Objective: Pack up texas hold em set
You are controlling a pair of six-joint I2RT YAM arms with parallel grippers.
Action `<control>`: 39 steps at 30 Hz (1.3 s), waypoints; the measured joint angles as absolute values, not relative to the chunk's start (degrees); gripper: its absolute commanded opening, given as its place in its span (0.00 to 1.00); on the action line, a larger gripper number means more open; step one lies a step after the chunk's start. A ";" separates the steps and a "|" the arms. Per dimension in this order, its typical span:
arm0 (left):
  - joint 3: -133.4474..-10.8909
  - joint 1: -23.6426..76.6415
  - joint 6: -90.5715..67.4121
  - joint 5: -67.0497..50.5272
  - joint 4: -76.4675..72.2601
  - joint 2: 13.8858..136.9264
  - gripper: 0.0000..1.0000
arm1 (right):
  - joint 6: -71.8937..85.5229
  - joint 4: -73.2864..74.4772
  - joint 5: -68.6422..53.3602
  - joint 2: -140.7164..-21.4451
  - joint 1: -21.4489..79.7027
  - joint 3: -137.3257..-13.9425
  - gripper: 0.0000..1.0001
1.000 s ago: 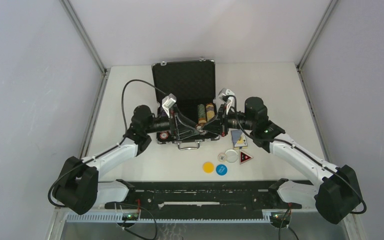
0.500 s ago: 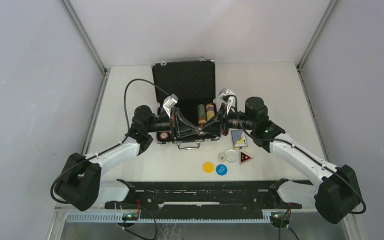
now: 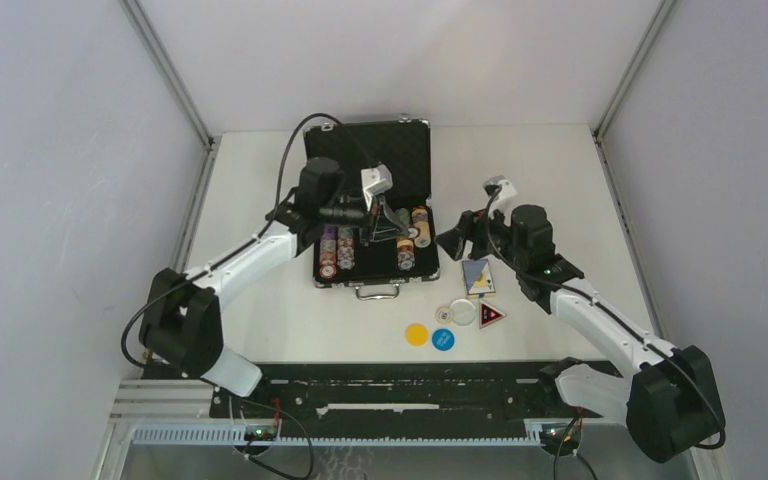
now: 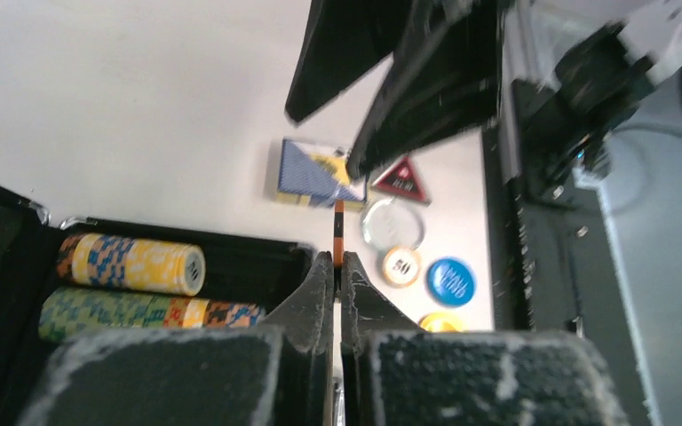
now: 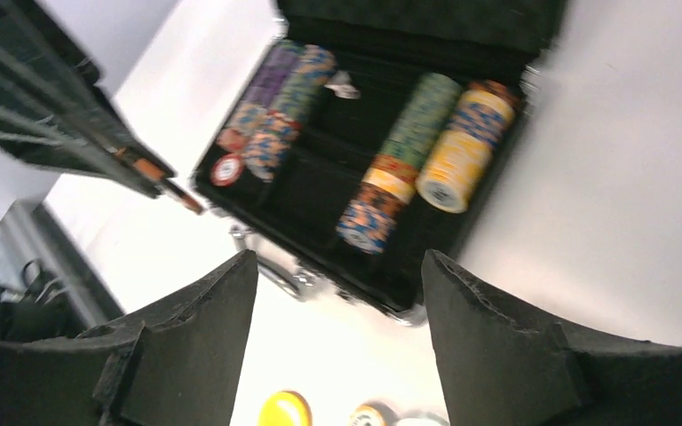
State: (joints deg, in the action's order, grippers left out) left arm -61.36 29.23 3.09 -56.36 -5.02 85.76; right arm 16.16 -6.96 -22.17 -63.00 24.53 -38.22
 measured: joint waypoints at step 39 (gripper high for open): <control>-79.75 34.68 33.95 -39.07 30.87 112.38 0.00 | 19.53 -6.63 -17.02 -66.92 21.34 -35.88 0.69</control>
